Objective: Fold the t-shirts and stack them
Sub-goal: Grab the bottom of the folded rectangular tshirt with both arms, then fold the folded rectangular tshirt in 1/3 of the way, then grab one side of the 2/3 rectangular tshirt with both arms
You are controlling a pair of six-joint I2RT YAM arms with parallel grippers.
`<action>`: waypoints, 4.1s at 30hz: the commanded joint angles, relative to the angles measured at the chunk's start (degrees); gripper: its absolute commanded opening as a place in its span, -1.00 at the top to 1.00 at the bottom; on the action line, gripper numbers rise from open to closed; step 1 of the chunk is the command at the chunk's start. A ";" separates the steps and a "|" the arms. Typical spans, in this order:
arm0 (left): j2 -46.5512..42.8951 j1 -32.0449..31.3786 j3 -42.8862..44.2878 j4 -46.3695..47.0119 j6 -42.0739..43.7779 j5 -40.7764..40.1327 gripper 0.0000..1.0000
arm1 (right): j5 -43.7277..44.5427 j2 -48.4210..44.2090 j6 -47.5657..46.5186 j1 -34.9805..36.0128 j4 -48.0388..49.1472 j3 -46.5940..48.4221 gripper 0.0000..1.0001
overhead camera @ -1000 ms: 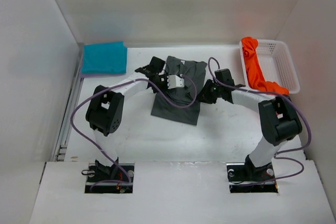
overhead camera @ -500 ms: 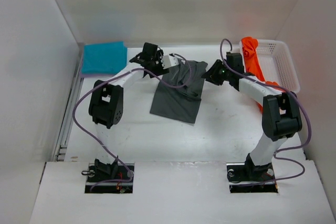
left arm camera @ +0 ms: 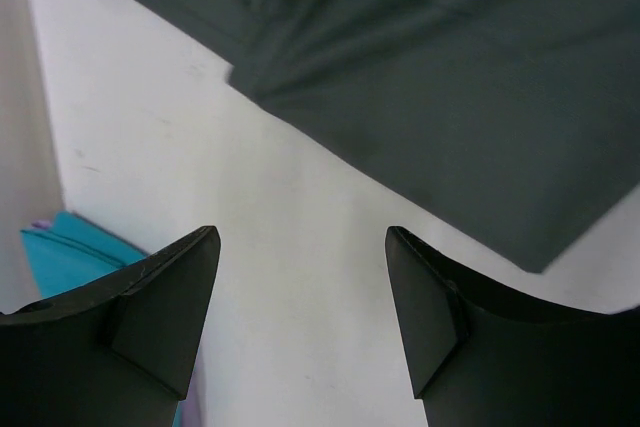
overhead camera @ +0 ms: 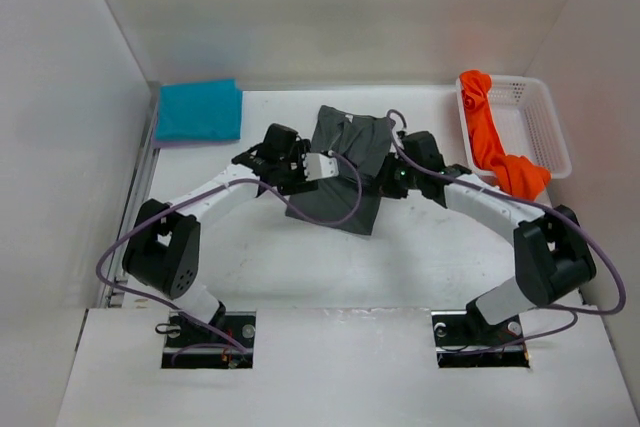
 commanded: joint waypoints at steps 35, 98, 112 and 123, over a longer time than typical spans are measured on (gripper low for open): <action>0.51 -8.49 -17.23 8.06 1.78 -4.33 -0.36 | 5.99 5.99 -5.09 -2.52 -4.50 10.94 0.33; -28.40 -28.34 -29.88 -21.30 -8.50 -0.56 -0.18 | 28.58 -35.71 49.32 44.06 -3.72 -38.57 0.97; -20.15 -32.66 -33.66 -8.29 -9.21 -3.72 -0.04 | 29.02 -38.07 51.79 44.42 -4.59 -40.59 0.96; -21.70 -31.07 -30.68 -11.42 -12.98 -2.76 1.00 | 29.45 -40.09 51.00 45.91 -8.10 -37.79 0.97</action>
